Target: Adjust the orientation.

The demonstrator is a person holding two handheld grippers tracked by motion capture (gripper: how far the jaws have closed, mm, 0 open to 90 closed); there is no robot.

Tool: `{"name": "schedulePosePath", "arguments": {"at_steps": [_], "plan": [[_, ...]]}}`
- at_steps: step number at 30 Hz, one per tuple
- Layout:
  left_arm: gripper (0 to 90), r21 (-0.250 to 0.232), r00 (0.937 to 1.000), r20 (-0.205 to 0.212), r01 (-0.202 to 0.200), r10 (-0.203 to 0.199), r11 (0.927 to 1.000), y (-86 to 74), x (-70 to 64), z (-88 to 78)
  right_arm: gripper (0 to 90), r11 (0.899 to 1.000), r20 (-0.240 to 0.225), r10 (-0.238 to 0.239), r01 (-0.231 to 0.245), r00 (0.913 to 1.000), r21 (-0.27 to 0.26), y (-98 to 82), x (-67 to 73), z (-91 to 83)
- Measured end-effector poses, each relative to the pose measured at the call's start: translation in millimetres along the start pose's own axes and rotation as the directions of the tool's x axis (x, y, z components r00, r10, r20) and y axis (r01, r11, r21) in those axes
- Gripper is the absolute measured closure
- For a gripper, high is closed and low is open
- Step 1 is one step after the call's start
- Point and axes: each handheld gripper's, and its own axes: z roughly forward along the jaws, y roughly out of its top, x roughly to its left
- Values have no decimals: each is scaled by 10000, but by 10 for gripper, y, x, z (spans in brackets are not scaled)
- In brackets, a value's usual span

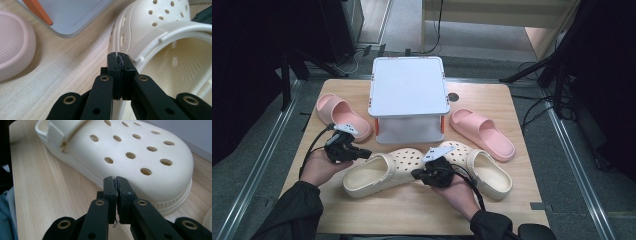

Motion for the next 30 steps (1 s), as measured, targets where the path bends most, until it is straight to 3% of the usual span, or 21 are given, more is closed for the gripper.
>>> {"name": "schedulePosePath", "arguments": {"at_steps": [9,13,24,30], "plan": [[888,47,9998,208,48,-49,10000,-38,-61,24,890,9999,443,-29,33,9990,-99,-2,-2,4],[885,50,9995,235,188,-189,9998,-73,-89,9,900,9999,410,106,-102,9991,-112,5,-24,10],[878,-23,9979,527,373,-372,9993,-166,-215,-13,900,9979,883,582,-554,9944,-337,73,-79,72],[869,-47,9983,506,289,-286,9996,-177,-322,-9,900,9960,1183,861,-826,9892,-347,147,-108,119]]}}
